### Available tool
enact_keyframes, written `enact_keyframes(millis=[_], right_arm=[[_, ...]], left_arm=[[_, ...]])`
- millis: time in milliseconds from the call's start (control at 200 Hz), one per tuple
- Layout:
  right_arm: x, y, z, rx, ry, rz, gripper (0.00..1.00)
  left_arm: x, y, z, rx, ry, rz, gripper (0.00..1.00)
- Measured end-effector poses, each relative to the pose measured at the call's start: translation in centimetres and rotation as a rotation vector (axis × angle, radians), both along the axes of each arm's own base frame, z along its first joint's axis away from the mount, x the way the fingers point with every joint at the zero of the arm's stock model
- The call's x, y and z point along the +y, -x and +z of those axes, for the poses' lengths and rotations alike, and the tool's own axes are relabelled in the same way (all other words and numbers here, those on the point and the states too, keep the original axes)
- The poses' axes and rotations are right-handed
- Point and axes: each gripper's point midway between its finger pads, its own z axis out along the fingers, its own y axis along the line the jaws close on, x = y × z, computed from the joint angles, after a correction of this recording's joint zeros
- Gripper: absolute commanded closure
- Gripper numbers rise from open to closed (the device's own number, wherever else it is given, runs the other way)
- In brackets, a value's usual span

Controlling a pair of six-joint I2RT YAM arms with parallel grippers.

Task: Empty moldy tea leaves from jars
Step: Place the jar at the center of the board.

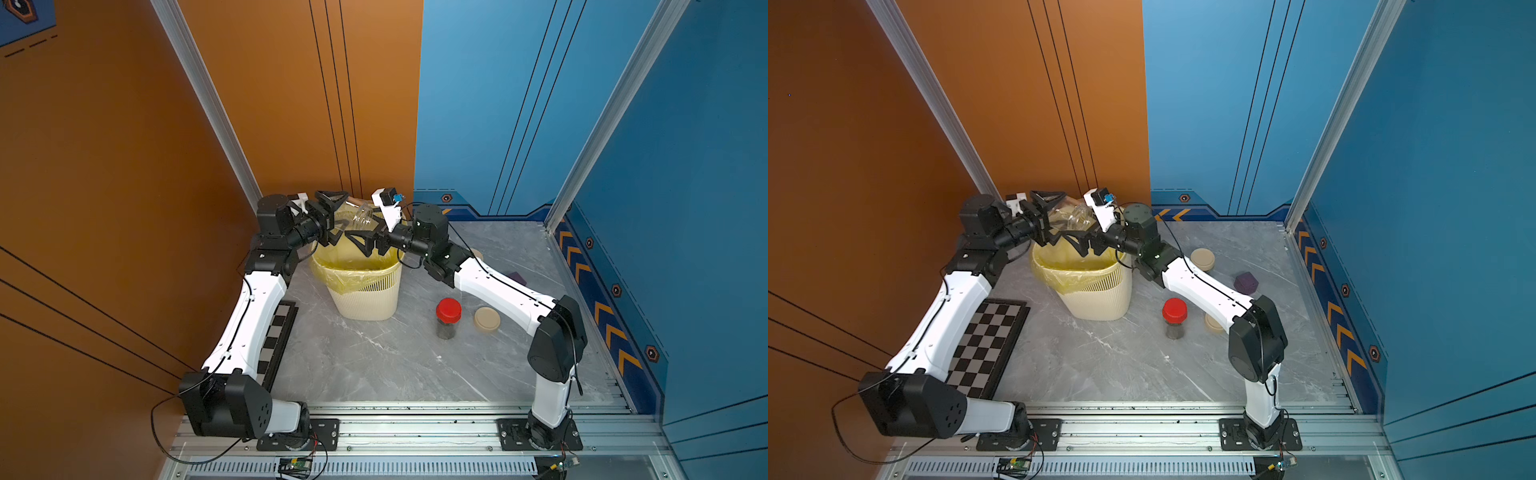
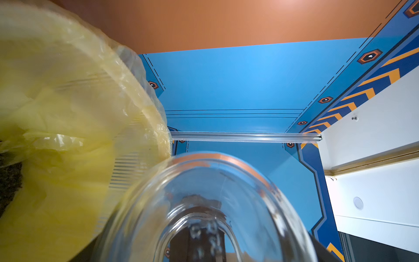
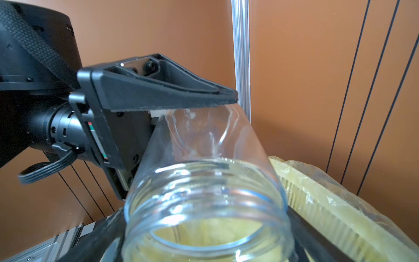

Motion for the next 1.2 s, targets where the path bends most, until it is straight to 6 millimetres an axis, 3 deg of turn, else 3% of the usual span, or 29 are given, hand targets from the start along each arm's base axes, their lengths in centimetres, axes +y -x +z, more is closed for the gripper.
enact_keyframes(millis=[305,1201], right_arm=[[0.1,0.2,0.8,-0.006,-0.005,0.013,0.01],[-0.2,-0.1,0.7,0.002,-0.008,0.006,0.0]], left_arm=[[-2.0,0.7,0.4,-0.008,0.017,-0.065,0.71],[-3.0,0.5,0.0,-0.002,0.06,-0.1,0.69]])
